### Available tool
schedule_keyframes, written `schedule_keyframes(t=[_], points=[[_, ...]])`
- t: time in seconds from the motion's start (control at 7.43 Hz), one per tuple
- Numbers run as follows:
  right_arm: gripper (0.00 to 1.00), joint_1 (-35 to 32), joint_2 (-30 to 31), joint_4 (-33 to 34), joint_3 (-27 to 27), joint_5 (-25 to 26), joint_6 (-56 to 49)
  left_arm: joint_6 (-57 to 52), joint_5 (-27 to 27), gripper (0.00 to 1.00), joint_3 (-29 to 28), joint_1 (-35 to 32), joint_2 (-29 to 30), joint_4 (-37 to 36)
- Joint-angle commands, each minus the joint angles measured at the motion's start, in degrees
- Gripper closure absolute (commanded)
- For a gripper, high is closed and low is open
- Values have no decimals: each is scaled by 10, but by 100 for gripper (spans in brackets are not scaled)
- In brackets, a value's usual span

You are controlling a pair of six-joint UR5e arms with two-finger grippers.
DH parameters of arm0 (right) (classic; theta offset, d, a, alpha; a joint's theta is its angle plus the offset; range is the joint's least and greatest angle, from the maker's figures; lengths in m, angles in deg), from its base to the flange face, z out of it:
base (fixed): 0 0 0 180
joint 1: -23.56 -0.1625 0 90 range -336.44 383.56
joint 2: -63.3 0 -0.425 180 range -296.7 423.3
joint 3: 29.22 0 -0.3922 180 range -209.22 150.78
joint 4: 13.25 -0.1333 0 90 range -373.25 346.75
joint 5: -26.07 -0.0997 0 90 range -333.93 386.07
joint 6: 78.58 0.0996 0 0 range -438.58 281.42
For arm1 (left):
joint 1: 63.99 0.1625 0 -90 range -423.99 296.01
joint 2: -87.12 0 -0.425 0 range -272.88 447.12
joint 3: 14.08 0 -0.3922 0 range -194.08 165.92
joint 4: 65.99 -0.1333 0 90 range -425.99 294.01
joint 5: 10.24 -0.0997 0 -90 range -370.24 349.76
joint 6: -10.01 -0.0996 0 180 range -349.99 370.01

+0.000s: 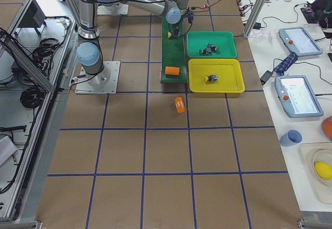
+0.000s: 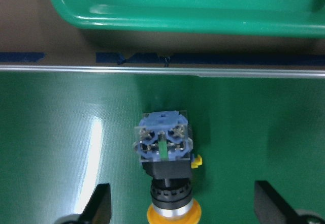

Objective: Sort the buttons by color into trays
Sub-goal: 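Lower the right gripper onto the yellow-capped button on the belt and grasp it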

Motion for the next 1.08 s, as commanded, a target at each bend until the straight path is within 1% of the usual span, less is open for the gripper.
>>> schedule_keyframes(t=[0.0,0.13,0.27,0.4,0.54,0.67,0.81,0.94], points=[[33,5,-11,2,2,4,-2,0,0,0,-1,0,-3,0],[68,6,-9,11,2,5,-2,0,0,0,1,0,-4,0],[91,7,-9,22,2,5,0,0,1,0,4,0,-3,0],[100,9,-8,23,0,6,2,0,-1,0,0,0,-4,0],[100,18,-1,20,-7,8,2,0,-1,0,0,0,-5,0],[100,21,19,20,-21,20,0,0,-1,0,0,0,-5,0],[100,32,39,13,-44,30,-1,0,-1,0,0,0,-4,0],[100,61,39,17,-57,29,-6,0,-1,0,0,0,-3,0]])
